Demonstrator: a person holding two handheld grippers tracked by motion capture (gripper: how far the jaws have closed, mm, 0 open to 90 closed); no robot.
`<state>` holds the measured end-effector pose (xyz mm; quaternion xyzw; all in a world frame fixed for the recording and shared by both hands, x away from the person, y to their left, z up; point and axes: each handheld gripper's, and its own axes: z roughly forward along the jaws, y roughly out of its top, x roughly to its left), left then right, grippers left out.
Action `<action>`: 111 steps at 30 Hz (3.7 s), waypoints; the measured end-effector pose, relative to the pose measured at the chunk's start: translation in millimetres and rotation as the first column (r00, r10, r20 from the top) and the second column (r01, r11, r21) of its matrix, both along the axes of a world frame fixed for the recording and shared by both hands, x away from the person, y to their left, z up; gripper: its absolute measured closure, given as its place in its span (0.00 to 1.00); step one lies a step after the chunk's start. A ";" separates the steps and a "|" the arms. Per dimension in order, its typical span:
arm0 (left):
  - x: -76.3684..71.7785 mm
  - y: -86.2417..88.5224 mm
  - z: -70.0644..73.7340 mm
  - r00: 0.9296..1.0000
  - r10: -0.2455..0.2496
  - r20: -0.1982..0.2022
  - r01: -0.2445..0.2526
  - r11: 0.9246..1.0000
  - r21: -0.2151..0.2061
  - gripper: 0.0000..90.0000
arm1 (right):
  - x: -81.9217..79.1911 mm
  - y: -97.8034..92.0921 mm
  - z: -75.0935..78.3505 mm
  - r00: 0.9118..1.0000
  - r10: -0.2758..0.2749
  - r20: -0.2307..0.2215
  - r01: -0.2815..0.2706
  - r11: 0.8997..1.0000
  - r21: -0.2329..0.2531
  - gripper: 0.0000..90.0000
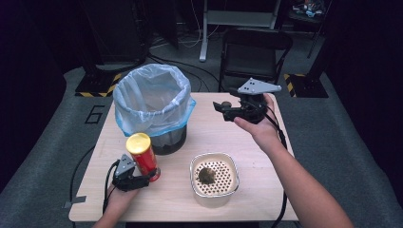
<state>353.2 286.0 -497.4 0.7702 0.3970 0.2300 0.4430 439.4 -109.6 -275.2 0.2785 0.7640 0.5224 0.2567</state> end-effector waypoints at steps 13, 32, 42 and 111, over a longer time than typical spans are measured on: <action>-7.4 0.7 17.3 1.000 -0.005 0.002 0.005 1.000 -0.002 0.27 | -11.4 -30.5 -35.4 0.998 -0.064 -0.017 0.064 0.998 -0.012 0.29; -18.8 -2.9 68.3 0.999 -0.044 -0.030 0.043 0.999 -0.032 0.27 | -27.7 -77.2 -108.2 0.977 -0.195 -0.084 0.200 0.979 0.046 0.29; -23.8 0.9 132.4 0.998 -0.066 -0.018 0.065 0.997 -0.042 0.27 | -44.7 -81.8 -137.8 0.969 -0.225 -0.106 0.226 0.974 0.003 0.30; 138.8 -27.4 249.8 0.995 0.092 -0.050 -0.095 0.993 -0.065 0.27 | -40.8 -104.7 -203.5 0.918 -0.286 -0.275 0.285 0.958 -0.044 0.32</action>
